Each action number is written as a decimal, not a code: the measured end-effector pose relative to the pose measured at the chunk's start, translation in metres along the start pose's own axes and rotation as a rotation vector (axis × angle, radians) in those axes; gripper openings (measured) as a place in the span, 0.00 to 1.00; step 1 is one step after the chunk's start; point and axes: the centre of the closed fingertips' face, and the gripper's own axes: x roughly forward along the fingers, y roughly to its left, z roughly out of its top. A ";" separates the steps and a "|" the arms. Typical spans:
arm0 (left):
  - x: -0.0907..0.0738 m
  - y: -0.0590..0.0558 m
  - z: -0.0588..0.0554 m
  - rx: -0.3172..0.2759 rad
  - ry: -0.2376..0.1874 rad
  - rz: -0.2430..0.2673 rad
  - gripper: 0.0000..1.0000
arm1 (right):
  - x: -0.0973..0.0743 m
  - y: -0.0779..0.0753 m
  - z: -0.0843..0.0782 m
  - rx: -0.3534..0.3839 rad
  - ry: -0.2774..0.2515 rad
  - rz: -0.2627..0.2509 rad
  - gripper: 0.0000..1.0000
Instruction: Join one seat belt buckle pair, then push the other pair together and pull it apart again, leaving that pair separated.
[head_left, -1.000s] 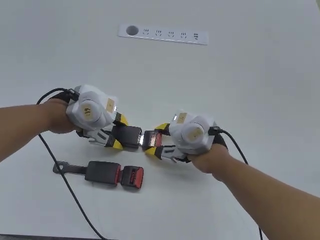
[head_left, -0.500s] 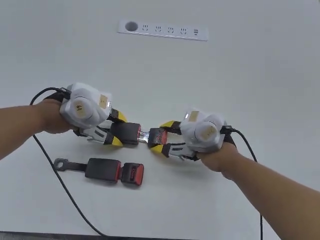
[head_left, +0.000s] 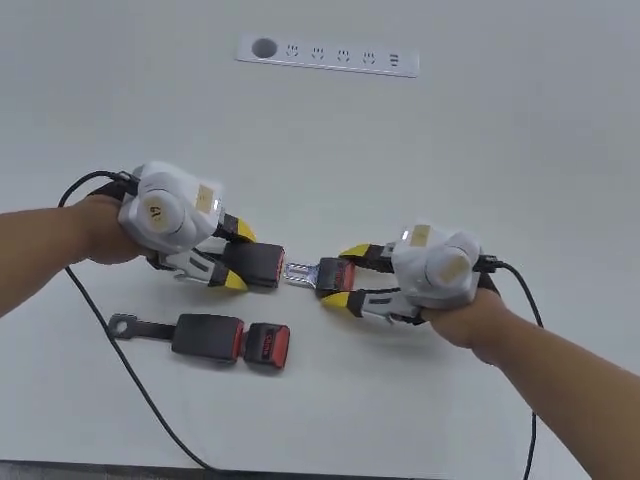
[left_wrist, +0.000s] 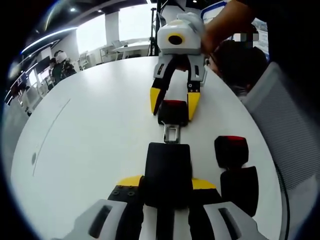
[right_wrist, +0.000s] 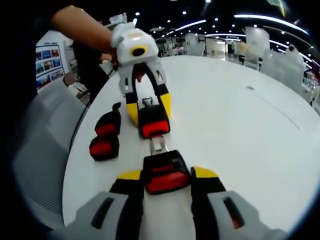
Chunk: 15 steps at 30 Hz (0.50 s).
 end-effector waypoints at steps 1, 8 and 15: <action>0.000 0.000 0.000 0.000 -0.001 0.000 0.35 | -0.001 -0.001 -0.001 -0.007 -0.002 -0.001 0.37; 0.000 0.000 0.000 -0.003 -0.002 0.000 0.35 | -0.015 -0.003 -0.012 0.006 -0.015 -0.006 0.37; 0.000 0.000 0.000 -0.008 0.000 0.002 0.35 | -0.030 -0.005 -0.023 0.030 -0.019 -0.004 0.37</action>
